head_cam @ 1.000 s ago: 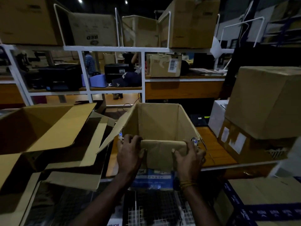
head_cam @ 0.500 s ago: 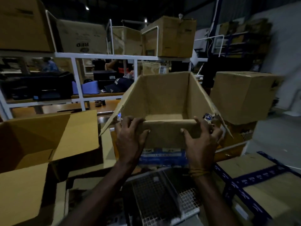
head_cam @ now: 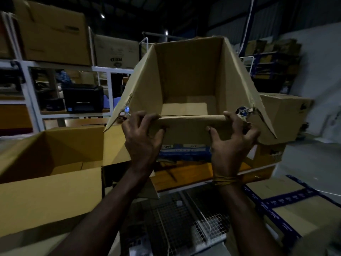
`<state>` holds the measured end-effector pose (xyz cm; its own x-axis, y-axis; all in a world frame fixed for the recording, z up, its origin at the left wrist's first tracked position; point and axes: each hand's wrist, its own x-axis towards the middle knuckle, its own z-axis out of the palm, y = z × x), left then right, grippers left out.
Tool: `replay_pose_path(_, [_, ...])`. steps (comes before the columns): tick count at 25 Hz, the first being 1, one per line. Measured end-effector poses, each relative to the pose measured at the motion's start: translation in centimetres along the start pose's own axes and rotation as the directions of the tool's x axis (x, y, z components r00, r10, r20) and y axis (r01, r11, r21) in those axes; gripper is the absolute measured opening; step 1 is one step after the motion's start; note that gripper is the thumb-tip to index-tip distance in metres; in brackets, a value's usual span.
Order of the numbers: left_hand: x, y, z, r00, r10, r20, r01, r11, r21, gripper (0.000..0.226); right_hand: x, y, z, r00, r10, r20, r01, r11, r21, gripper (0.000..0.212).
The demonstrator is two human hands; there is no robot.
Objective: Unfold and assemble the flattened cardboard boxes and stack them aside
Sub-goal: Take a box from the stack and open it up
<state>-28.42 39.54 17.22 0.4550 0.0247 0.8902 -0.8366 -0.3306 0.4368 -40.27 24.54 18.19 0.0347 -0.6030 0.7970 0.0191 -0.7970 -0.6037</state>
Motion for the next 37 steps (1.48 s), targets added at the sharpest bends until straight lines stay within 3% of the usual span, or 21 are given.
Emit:
replay_pose_path(11, [1.0,-1.3,-14.1,0.985,0.086,-0.147,-0.048,0.969,0.242,0.042,-4.7,-9.8,1.0,0.995,-0.071,0.062,0.051,0.96,0.276,0.057])
replay_pose_path(16, [2.7,-5.8,-20.0,0.97,0.15,-0.191,-0.075,0.934,0.348,0.045,-8.0,-14.8,5.4,0.991,-0.067,0.114,0.02,0.927,0.374,0.059])
replay_pose_path(23, [5.5,-15.6,-27.8,0.975,0.12,-0.185,-0.032,0.907,0.421,0.042,-14.9,-21.9,14.9,0.983,-0.05,0.175,-0.035,0.892,0.451,0.06])
replay_pose_path(30, [3.3,-22.8,-30.5,0.993,-0.014,-0.121,0.066,0.897,0.436,0.041,-21.4,-22.8,20.4,0.961,-0.018,0.277,-0.082,0.934,0.346,0.058])
replay_pose_path(37, [4.7,-23.4,-31.1,0.985,-0.158,-0.062,0.17,0.887,0.429,0.041,-21.0,-24.0,21.2,0.912,0.076,0.402,-0.136,0.983,0.121,0.056])
